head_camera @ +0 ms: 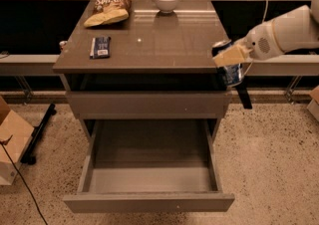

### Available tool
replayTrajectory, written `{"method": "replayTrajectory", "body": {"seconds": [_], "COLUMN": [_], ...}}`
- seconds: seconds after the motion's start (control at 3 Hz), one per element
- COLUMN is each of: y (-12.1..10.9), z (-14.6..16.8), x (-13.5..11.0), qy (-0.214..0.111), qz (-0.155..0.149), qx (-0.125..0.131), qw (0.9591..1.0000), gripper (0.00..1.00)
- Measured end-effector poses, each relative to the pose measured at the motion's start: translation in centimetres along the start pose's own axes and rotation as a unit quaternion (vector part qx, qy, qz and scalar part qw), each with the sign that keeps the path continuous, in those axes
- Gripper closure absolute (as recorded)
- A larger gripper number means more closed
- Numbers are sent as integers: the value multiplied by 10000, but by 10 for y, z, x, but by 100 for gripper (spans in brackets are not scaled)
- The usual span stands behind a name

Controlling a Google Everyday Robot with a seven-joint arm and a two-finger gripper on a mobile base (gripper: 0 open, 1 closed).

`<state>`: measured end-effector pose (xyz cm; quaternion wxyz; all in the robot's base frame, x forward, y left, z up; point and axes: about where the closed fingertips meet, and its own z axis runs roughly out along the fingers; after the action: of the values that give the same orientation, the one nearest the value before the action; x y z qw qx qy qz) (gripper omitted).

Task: Pick pepsi can from middle drawer and place on counter

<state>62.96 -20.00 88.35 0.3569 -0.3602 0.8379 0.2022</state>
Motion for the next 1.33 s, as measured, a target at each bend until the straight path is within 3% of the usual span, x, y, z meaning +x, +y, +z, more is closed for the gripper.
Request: {"method": "replayTrajectory", "body": {"seconds": [0.33,0.67,1.0,1.33], "y": [-9,-5,-3,-1], "z": [-19,-15,-9,-5], "x": [-23,-26,-60,-99], "qy": [-224,-248,-758,-1387], "qz": [-90,-156,-368,-524], "qx": [155,154,261,238], "qw": [9996,9995,9961,9887], "gripper": [100,100,100,100]}}
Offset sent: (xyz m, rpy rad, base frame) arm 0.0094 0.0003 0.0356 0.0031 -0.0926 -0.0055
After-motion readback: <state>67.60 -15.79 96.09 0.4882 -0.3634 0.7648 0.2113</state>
